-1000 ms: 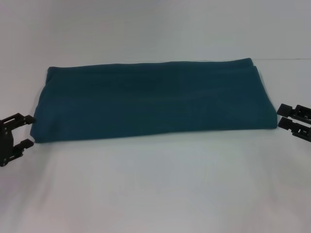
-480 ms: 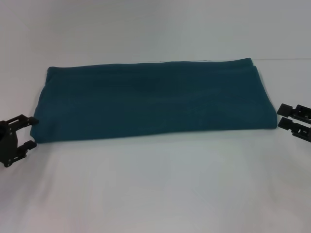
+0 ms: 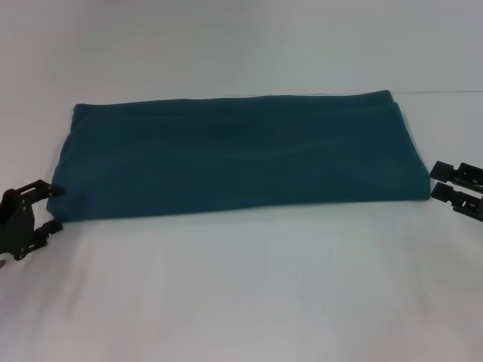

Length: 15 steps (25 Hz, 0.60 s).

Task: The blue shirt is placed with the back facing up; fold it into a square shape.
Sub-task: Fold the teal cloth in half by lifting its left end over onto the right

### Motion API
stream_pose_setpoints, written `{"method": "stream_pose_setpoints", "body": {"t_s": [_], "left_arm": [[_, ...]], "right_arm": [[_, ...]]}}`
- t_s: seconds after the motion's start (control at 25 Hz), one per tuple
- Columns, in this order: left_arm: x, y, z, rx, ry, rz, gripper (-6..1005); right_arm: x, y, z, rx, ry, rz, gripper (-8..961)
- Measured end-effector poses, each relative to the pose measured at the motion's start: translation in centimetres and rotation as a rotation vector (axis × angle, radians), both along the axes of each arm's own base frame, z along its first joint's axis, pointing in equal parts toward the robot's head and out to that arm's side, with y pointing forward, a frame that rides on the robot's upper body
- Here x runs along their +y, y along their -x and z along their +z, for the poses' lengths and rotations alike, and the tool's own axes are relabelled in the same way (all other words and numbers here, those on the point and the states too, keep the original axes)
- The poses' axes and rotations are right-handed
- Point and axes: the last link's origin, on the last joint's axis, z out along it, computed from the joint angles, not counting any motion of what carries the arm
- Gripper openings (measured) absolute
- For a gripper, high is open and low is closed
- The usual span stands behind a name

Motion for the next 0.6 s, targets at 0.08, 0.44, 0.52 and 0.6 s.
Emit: {"method": "stream_pose_setpoints", "body": {"t_s": [0.08,0.44,0.52,0.6], "left_arm": [[0.11,0.0,-0.06,0.001,-0.001,0.003,707],[0.04,0.07,-0.49,-0.012,0.006,0.017,708],[0.02,0.12,-0.57,-0.014,0.006,0.023,708],[0.04,0.16,-0.7,-0.017,0.006,0.03,708]], "right_arm": [[-0.01,0.0,-0.03,0.001,0.001,-0.001,637],[-0.06,-0.08,-0.02,0.004,0.002,-0.007,637],[-0.05,-0.09,0.0,0.004,0.001,-0.008,637],[-0.03,-0.12,0.02,0.003,0.0,-0.01,637]]}}
